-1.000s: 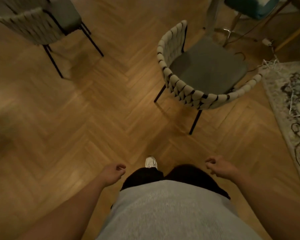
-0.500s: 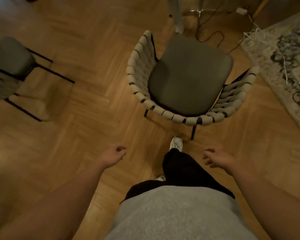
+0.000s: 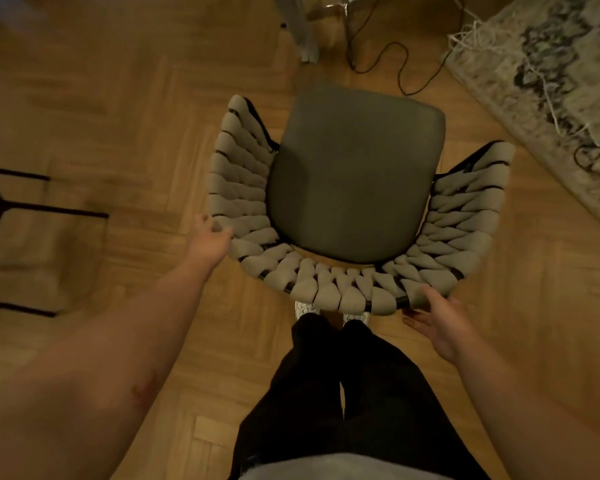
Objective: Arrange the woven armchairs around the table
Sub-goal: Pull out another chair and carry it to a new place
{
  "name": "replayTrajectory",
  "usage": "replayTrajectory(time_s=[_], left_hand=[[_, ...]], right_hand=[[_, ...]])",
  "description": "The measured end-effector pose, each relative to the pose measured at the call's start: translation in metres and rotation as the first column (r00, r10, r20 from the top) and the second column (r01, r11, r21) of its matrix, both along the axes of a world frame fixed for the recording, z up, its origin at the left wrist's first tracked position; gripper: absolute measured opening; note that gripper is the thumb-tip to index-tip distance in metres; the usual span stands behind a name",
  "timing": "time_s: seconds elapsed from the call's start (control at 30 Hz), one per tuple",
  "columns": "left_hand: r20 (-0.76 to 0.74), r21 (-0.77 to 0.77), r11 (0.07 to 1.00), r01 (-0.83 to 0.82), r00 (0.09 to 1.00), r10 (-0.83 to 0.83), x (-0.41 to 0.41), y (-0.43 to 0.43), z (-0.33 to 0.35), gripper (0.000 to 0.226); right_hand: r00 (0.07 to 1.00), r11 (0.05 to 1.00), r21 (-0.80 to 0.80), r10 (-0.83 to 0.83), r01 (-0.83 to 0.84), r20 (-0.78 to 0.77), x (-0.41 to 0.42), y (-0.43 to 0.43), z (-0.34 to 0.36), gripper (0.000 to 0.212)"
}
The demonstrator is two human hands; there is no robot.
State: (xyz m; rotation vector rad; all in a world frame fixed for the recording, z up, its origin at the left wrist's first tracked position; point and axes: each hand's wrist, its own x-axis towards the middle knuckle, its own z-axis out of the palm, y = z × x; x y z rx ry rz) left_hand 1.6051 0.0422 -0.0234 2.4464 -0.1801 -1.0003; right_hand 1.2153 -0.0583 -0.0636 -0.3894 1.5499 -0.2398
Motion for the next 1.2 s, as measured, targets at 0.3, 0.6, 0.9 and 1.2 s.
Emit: replayTrajectory(time_s=[0.3, 0.6, 0.9, 1.2], left_hand=[[0.012, -0.045, 0.998, -0.043, 0.999, 0.044, 0.057, -0.043, -0.045, 0.06], [-0.086, -0.155, 0.982, -0.108, 0.992, 0.096, 0.056, -0.033, -0.065, 0.059], [-0.117, -0.134, 0.94, -0.314, 0.947, 0.3, 0.016, 0.013, -0.061, 0.059], [-0.117, -0.155, 0.815, -0.558, 0.83, 0.545, -0.061, 0.086, -0.056, 0.053]], right_hand=[[0.92, 0.921, -0.011, -0.389, 0.389, -0.043, 0.022, -0.005, -0.05, 0.046], [0.858, 0.876, -0.063, -0.481, 0.478, -0.177, 0.032, -0.008, -0.053, 0.054], [0.927, 0.951, -0.008, -0.303, 0.309, -0.221, 0.016, -0.027, -0.046, 0.052], [0.964, 0.998, -0.037, -0.05, 0.042, -0.261, -0.001, -0.058, -0.035, 0.053]])
